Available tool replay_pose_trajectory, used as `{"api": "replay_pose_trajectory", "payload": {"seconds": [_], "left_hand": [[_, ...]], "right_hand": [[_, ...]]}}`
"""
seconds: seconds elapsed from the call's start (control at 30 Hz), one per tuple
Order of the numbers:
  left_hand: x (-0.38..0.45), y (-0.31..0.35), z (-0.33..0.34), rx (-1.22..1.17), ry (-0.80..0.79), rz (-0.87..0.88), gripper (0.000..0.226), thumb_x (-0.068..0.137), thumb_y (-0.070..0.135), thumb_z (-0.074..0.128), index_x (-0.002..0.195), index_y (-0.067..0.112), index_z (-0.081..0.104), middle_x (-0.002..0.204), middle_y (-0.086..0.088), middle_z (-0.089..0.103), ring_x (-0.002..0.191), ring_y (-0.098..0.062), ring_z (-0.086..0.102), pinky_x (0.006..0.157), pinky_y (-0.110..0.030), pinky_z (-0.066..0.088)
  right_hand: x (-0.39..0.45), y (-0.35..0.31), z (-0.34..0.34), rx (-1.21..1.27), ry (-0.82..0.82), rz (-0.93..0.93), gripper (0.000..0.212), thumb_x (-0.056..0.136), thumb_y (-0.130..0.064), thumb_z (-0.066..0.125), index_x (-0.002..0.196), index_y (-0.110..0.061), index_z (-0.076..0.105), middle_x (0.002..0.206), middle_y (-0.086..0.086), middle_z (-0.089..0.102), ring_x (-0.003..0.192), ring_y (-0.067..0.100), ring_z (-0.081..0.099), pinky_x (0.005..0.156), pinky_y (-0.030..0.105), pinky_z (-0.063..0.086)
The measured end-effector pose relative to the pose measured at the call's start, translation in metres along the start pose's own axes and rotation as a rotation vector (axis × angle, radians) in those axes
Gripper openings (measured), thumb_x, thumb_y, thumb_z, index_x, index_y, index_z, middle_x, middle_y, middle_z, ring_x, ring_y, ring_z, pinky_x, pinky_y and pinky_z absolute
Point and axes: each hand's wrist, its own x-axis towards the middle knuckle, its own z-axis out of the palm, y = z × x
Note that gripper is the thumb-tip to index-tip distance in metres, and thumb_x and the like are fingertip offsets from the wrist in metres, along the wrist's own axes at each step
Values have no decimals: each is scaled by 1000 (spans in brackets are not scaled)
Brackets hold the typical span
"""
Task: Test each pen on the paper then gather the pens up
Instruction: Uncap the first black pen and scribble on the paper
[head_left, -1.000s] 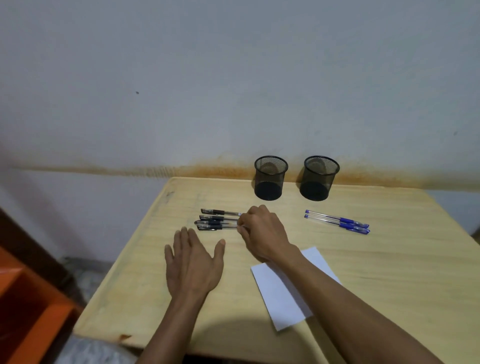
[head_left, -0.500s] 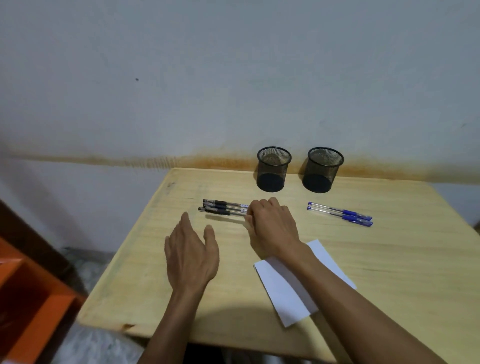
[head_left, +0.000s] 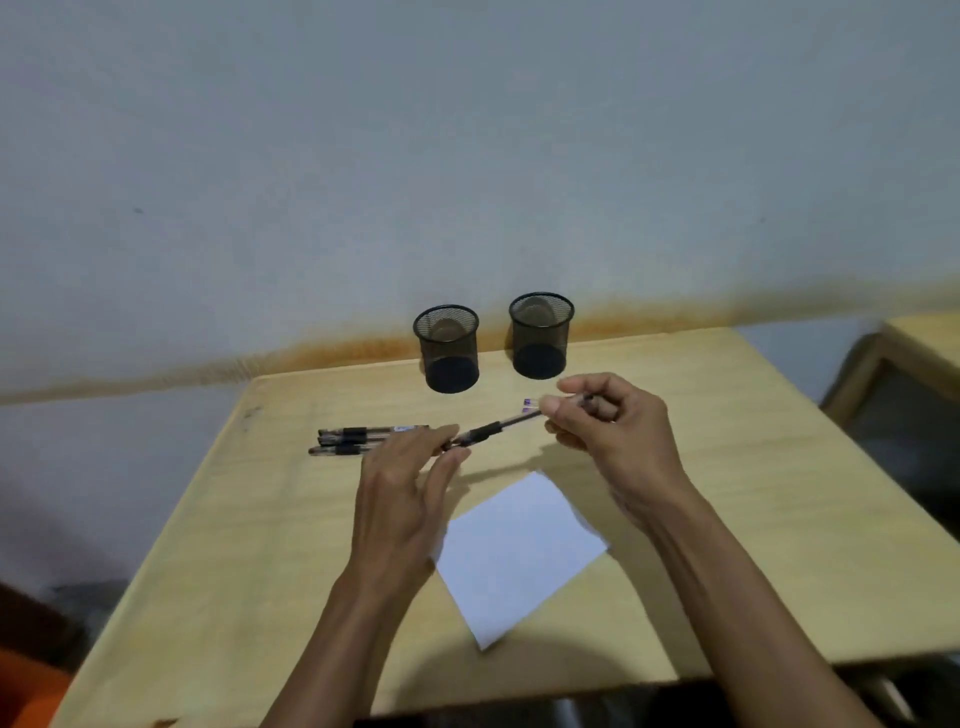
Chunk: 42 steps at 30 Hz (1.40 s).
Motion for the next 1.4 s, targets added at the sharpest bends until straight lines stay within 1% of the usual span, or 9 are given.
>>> {"api": "replay_pose_trajectory", "payload": {"seconds": [0.2, 0.33, 0.53, 0.73, 0.87, 1.03, 1.2, 1.33, 1.4], "left_hand": [[1, 28, 26, -27, -122, 85, 13, 87, 19, 71, 99, 16, 75, 93, 9, 69, 85, -6, 61, 79, -26, 48], [0, 35, 21, -80, -228, -75, 11, 84, 13, 78, 85, 24, 76, 84, 13, 70, 81, 0, 62, 71, -7, 41], [14, 39, 9, -174, -338, -300, 13, 79, 15, 82, 74, 26, 78, 75, 13, 75, 75, -7, 70, 73, -25, 54], [10, -25, -48, -19, -249, -518, 15, 82, 15, 80, 68, 19, 77, 67, 8, 74, 65, -12, 66, 67, -28, 49], [4, -36, -44, 135, -98, -484, 8, 81, 18, 79, 73, 18, 77, 69, 8, 72, 67, 1, 65, 62, -14, 45], [-7, -66, -30, 272, -83, -499, 10, 79, 30, 81, 85, 22, 79, 92, -1, 73, 98, -27, 64, 84, -39, 50], [-19, -70, -25, 321, -71, -462, 32, 83, 37, 77, 105, 14, 76, 108, -8, 66, 112, -31, 52, 94, -44, 45], [-36, -47, -27, 184, 82, -248, 28, 83, 28, 78, 106, 13, 75, 107, -3, 66, 105, -23, 58, 85, -14, 46], [-46, -39, -27, 77, -7, -158, 26, 81, 29, 77, 104, 17, 76, 106, 6, 65, 103, -18, 62, 82, -24, 53]], "right_hand": [[-15, 25, -2, 72, 53, 136, 8, 90, -20, 76, 92, -12, 75, 77, 2, 78, 76, 11, 75, 71, 23, 59], [-12, 33, -6, 8, 21, 166, 11, 91, -23, 75, 85, -14, 76, 73, 2, 75, 71, 11, 71, 74, 27, 58], [-8, 26, -7, 101, -72, 165, 11, 93, -10, 71, 82, -11, 73, 65, 0, 71, 61, 8, 65, 66, 19, 56], [42, 0, -69, 263, 275, 71, 7, 98, -8, 63, 95, -3, 67, 69, 4, 68, 56, 7, 63, 58, 15, 54], [32, 16, -53, 163, 163, 75, 10, 97, -12, 66, 97, -3, 68, 76, 10, 68, 62, 12, 64, 60, 18, 56], [3, 36, -37, 86, 151, 78, 11, 96, -17, 68, 93, -7, 73, 76, 9, 69, 68, 18, 63, 69, 28, 54], [-19, 39, -21, 40, 148, 103, 21, 97, -24, 67, 94, -3, 70, 75, 9, 76, 68, 20, 67, 77, 37, 58], [-36, 34, -3, 77, 93, 111, 16, 96, -14, 68, 97, 1, 61, 85, 14, 79, 77, 24, 78, 67, 26, 62], [-40, 38, 7, 21, 33, 79, 17, 89, 0, 73, 92, -1, 57, 80, 10, 79, 75, 20, 78, 65, 23, 60]]}}
